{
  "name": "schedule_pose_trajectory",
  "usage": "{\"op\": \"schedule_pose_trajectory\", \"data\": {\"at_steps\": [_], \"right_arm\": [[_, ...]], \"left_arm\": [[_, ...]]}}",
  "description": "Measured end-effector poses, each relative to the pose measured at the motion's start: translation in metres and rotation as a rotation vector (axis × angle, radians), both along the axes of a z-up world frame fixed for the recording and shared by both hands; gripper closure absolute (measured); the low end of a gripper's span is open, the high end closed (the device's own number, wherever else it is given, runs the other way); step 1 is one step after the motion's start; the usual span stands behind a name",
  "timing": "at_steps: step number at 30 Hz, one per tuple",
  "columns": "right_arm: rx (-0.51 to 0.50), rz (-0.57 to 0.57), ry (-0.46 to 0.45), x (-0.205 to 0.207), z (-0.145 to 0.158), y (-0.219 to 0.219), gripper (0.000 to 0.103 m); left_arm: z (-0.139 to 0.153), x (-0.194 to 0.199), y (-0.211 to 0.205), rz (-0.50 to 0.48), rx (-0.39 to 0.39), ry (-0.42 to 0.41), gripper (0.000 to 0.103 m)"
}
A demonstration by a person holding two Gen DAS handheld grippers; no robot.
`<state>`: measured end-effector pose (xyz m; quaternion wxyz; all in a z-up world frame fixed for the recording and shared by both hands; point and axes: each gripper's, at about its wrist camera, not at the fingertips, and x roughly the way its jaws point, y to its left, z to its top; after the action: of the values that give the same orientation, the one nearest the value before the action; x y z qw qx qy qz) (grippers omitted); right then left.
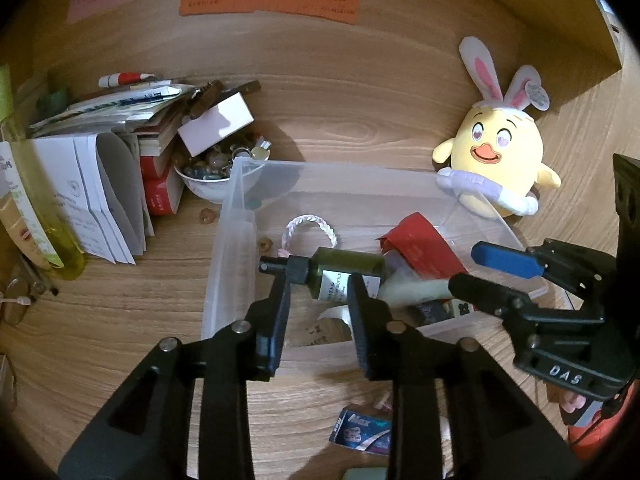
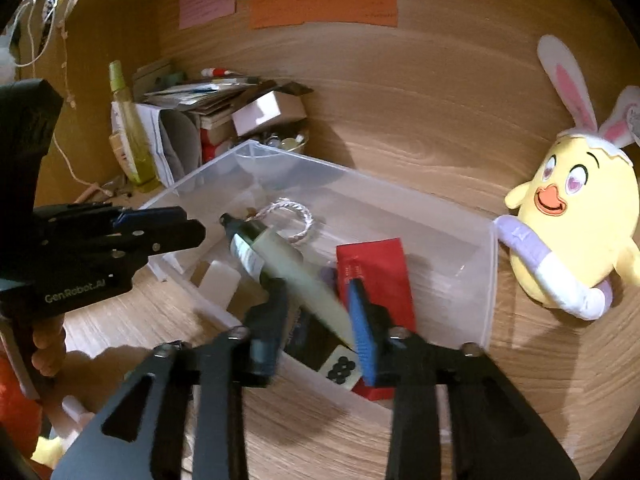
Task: Organize objects
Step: 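Carry the marker and bead into the clear box and open both tools, then withdraw both tools from the clear box toward the loose items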
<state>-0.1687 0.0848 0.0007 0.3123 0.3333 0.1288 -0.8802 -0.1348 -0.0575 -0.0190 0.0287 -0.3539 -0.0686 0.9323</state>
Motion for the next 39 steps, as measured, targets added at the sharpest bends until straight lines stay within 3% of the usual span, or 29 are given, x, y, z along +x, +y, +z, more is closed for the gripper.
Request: {"op": "schedule_pose_trajectory", "data": {"at_steps": [5,11,15,19,27,39], "right_arm": [[-0.007,0.005,0.017,0.005,0.004,-0.001,0.065],[-0.032,0.000,0.010,0.009,0.011,0.003,0.063],[-0.044,0.001,0.022,0.019,0.017,0.009,0.050],[-0.057,0.007,0.035,0.031,0.023,0.015,0.047],[-0.072,0.026,0.047,0.056,0.027,0.023,0.037],[-0.026,0.057,-0.021,0.071,-0.002,0.016,0.037]], "left_arm": [[0.006,0.009,0.000,0.009,-0.005,0.019,0.048],[0.016,0.026,0.003,0.018,-0.056,0.059,0.034],[0.021,0.038,0.005,0.017,-0.070,0.072,0.025],[0.020,0.047,0.005,0.023,-0.070,0.062,0.014],[0.011,0.062,0.003,0.036,-0.061,0.016,0.008],[-0.020,0.078,-0.003,0.047,-0.036,-0.098,0.008]]}}
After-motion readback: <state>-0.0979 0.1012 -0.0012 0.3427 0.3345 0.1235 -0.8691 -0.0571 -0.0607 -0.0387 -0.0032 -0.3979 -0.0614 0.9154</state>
